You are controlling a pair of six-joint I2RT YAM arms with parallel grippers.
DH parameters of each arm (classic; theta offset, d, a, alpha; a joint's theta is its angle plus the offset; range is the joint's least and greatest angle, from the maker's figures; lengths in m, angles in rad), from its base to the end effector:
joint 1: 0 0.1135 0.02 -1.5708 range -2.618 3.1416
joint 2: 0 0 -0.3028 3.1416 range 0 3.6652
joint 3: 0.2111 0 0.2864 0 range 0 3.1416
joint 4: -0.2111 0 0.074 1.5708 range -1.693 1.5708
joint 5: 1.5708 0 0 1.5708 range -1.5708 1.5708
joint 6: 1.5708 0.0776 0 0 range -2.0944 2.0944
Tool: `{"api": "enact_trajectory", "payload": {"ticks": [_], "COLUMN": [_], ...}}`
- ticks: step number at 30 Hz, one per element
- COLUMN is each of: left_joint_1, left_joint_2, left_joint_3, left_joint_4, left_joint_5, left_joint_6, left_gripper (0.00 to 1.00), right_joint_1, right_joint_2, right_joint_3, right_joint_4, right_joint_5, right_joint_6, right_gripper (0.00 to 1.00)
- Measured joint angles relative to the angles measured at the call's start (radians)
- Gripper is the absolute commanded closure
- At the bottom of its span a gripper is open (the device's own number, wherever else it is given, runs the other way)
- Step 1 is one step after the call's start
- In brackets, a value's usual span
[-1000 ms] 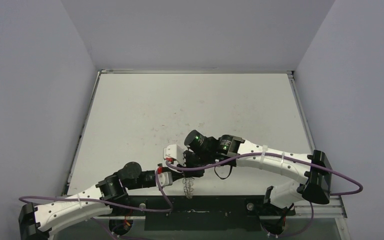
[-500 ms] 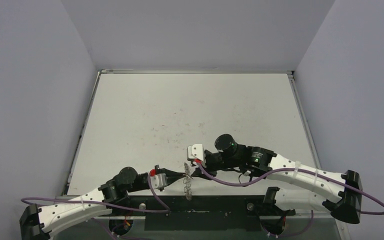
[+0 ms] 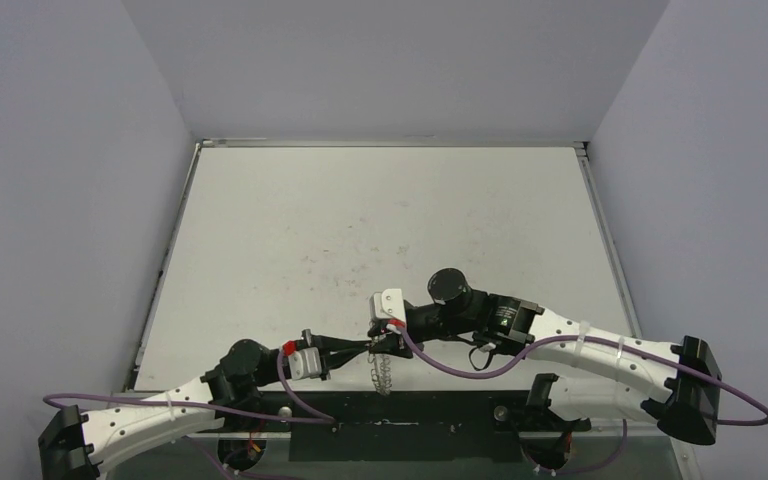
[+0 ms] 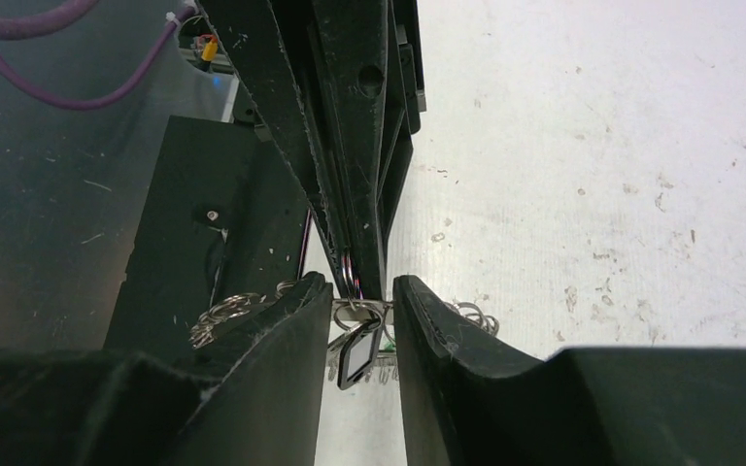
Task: Put the keys on the keyring
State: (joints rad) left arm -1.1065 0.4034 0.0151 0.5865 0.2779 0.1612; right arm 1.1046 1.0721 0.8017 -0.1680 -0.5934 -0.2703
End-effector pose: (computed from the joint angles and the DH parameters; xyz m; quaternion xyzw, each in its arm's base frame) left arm 0.0567 -0.1608 0.2111 0.4580 0.4422 -0.4269 0.6422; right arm 0.0899 0.2753 0.3037 -0.6333 0.5242 0.4334 0.3690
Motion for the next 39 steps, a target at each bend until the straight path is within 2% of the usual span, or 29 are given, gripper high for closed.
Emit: {"api": "enact_trajectory", "payload": {"ticks": [5,10,17,18,21,22,23,24,35,39], "left_joint_1": [0.000,0.001,0.000,0.000,0.000,0.000,0.000,0.000,0.000,0.000], "left_joint_2": [-0.003,-0.010,-0.055,-0.071,-0.117,-0.142,-0.158,-0.177,-0.337,-0.343], "left_joint_3": [-0.005,-0.006,-0.007,-0.007,-0.007,-0.007,-0.007,-0.007,-0.006,-0.006], "left_joint_4": [0.000,-0.004,-0.024,-0.026,-0.045,-0.061,-0.070,-0.083,-0.267,-0.308], "left_joint_5": [0.001,-0.001,-0.017,-0.020,-0.029,-0.035,-0.038,-0.040,-0.080,-0.128], "left_joint_6": [-0.002,-0.012,-0.018,-0.018,-0.018,-0.018,-0.017,-0.014,-0.010,-0.031], "left_gripper": [1.00,1.00,0.75,0.67,0.58,0.46,0.16,0.04,0.03,0.03], "right_joint_1": [0.000,-0.005,-0.007,-0.010,-0.018,-0.020,-0.023,-0.026,-0.093,-0.143], "right_joint_2": [0.029,0.032,0.000,-0.013,-0.050,-0.059,-0.066,-0.073,-0.096,-0.023], "right_joint_3": [0.000,0.000,-0.004,-0.009,-0.022,-0.026,-0.029,-0.033,-0.072,-0.057], "right_joint_4": [0.018,0.023,0.021,0.019,0.008,0.002,-0.003,-0.010,-0.059,-0.057], "right_joint_5": [-0.016,-0.013,0.032,0.043,0.082,0.097,0.109,0.124,0.385,0.449], "right_joint_6": [0.014,0.022,0.037,0.040,0.048,0.049,0.050,0.052,0.108,0.129], "right_gripper": [1.00,1.00,1.00,1.00,1.00,1.00,1.00,1.00,1.00,1.00]}}
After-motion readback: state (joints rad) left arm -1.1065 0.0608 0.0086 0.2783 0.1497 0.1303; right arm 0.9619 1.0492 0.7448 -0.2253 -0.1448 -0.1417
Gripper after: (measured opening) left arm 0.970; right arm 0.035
